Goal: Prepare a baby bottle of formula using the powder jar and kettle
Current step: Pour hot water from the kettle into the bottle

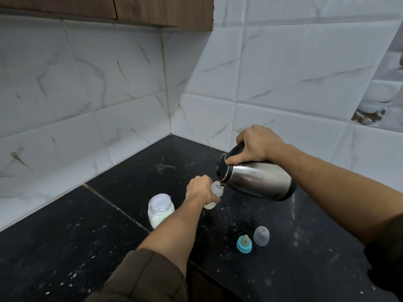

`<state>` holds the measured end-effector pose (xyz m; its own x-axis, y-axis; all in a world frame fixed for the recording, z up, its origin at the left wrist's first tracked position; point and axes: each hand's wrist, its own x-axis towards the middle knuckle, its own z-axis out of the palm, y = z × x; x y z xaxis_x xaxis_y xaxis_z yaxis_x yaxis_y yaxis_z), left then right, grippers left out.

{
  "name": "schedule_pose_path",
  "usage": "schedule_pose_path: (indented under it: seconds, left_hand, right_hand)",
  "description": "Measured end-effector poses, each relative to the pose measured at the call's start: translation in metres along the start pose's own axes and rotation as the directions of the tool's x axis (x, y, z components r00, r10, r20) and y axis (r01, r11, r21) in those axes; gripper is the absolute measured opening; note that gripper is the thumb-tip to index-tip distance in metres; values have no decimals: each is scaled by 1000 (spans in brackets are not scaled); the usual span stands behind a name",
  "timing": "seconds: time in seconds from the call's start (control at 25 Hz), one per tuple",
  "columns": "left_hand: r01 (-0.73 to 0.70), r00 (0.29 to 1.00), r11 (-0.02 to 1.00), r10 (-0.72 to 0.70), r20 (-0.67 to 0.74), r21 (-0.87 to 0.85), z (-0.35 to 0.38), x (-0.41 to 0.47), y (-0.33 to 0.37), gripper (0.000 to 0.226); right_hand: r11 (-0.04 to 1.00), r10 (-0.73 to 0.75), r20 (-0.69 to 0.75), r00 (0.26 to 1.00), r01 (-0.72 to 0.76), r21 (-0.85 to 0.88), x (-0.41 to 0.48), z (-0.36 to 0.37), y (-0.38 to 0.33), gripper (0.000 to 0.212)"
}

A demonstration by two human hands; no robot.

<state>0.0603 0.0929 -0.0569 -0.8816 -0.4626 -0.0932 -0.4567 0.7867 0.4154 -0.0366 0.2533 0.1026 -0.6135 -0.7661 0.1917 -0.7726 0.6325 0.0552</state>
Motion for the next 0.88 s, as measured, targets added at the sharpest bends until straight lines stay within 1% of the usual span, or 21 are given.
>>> schedule_pose_path:
  seconds: [0.88]
  left_hand:
    - [2,1000,1000,-2,12,2,2,9,1,52]
  right_hand:
    - [1000,-18,17,1000,19,-17,9,1,3,67]
